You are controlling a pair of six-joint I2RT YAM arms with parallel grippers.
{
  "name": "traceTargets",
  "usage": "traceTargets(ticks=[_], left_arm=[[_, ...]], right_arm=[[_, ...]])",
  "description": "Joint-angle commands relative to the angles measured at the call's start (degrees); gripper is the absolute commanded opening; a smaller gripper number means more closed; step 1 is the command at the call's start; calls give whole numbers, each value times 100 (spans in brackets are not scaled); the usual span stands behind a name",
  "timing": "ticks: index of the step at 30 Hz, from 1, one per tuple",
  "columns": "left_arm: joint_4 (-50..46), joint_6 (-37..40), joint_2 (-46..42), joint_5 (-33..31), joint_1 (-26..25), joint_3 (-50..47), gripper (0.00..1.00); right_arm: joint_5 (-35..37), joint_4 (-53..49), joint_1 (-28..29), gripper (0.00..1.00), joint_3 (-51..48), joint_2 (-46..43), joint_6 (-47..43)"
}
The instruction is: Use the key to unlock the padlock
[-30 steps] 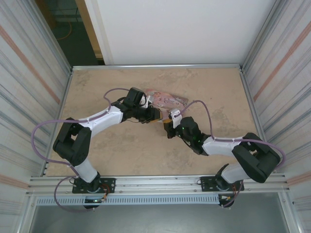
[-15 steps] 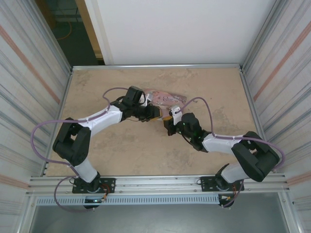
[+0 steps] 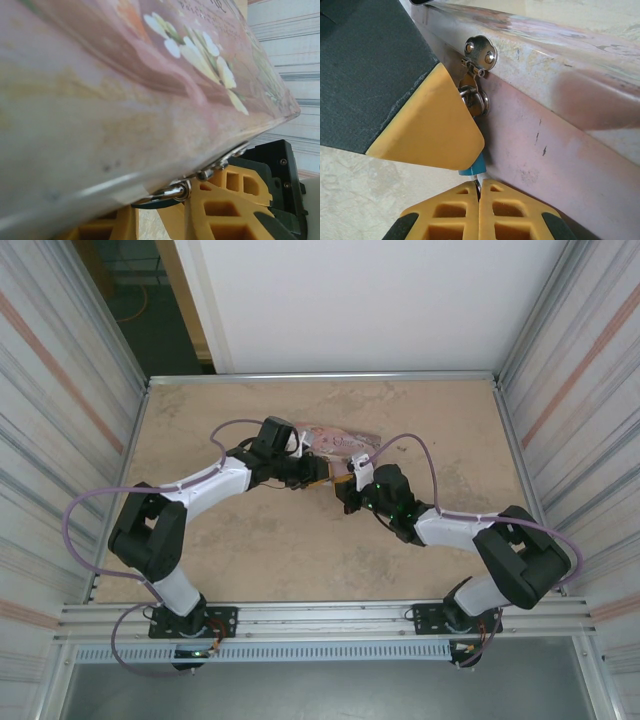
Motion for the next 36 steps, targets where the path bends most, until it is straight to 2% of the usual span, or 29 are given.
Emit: traceTargets(ticks=[1,11,30,36], left_arm=[[-112,68,-145,1078,-295,86,0],[318,-118,3,1064,-289,-40,0],[1287,-558,803,1038,-367,-429,1],[1488,-622,1009,1039,-426,-445,9]], right_arm=[[-231,1252,12,0,699,-49,109],[-92,1162,5,0,628,159,195],[279,1152,5,0,-272,616,610],[291,1171,2,0,-340,848,671]])
